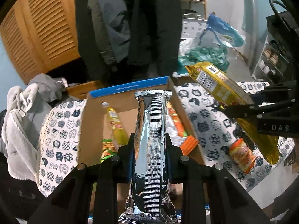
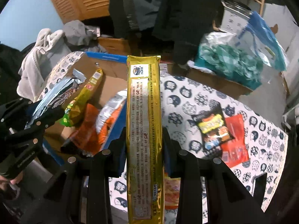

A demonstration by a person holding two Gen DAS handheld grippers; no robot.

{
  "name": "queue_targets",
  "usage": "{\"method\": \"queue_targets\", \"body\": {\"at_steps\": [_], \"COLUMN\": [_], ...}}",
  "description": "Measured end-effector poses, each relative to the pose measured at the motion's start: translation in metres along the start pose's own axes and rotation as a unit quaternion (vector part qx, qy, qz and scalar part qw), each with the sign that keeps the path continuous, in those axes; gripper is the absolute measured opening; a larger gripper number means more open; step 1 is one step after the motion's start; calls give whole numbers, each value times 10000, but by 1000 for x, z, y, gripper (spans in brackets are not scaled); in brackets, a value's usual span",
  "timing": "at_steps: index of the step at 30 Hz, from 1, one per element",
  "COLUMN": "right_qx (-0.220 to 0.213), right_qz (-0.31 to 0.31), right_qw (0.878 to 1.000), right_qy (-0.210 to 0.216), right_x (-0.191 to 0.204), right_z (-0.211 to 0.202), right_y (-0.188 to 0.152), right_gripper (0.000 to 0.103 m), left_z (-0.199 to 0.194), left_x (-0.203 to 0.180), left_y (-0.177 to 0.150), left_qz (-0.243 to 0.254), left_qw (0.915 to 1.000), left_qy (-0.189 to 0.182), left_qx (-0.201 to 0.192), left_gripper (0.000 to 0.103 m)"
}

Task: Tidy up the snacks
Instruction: 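Carry both bars over the box and release them inside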

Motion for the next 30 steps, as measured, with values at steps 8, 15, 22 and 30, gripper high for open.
{"method": "queue_targets", "body": {"at_steps": [8, 15, 22, 30], "right_qx": [136, 265, 366, 366], "right_qz": [-170, -126, -174, -87], "right_qw": [9996, 9989, 9977, 9971], "right_qy": [157, 374, 544, 656], "right_x": [34, 58, 85, 91], "right_z": [19, 34, 48, 53], "right_y": [14, 28, 38, 43], "right_gripper": [31, 31, 32, 32], "left_z": [19, 32, 40, 24], "left_x": [37, 60, 74, 78], "left_y": [-13, -21, -26, -20], "left_qz": [-355, -642, -789, -868], "left_qw": [9990, 9965, 9940, 9944], "left_qy": [103, 164, 358, 419], "left_qx": [266, 507, 674, 440], "left_gripper": [27, 27, 35, 64]}}
Point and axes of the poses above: each gripper's, at about its wrist camera, not at the fingertips, and z roughly the way its jaws point, x to its left, y to its top, the point moved 5 cm from there along z, roughly the way its jaws point, and after that the axes turned 3 degrees about -y, right-handed, at the moved point
